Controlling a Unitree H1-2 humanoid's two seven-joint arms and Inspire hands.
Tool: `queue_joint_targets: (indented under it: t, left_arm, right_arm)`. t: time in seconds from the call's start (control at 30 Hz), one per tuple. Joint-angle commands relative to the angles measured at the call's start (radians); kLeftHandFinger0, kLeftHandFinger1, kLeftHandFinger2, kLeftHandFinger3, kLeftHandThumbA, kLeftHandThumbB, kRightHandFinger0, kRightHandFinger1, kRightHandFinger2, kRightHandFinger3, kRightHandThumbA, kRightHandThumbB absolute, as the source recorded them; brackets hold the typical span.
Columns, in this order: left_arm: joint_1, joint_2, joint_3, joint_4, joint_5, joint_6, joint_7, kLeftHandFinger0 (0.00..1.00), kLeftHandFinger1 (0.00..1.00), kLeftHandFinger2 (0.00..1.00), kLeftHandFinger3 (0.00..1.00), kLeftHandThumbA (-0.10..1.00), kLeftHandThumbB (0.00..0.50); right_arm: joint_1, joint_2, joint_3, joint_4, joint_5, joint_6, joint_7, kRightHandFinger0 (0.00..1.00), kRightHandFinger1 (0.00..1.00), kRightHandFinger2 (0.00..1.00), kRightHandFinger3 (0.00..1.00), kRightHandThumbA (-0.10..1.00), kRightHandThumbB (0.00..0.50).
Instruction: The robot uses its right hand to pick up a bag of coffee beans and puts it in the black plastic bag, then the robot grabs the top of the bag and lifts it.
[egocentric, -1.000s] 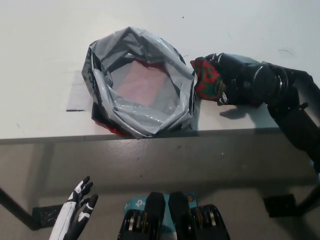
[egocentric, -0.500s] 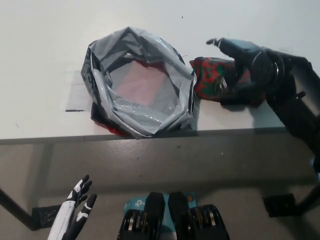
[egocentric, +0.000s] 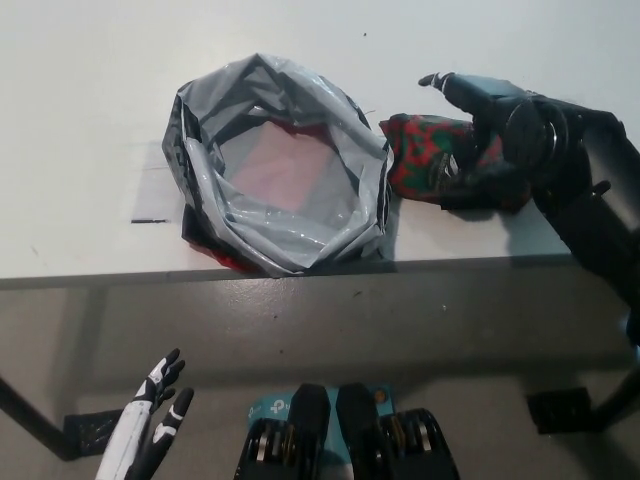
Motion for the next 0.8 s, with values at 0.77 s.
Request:
queue_joint_targets:
  t: [0.77]
  left_arm:
    - [-0.001,0.001,-0.005,-0.016,0.007,-0.045,0.005,1.0,1.0,1.0,1.0,0.89,0.172]
  right_arm:
    - [-0.107,0.14,0.091,0.614,-0.047,-0.128,-0.119,1.0,1.0,1.0,1.0,0.91,0.5]
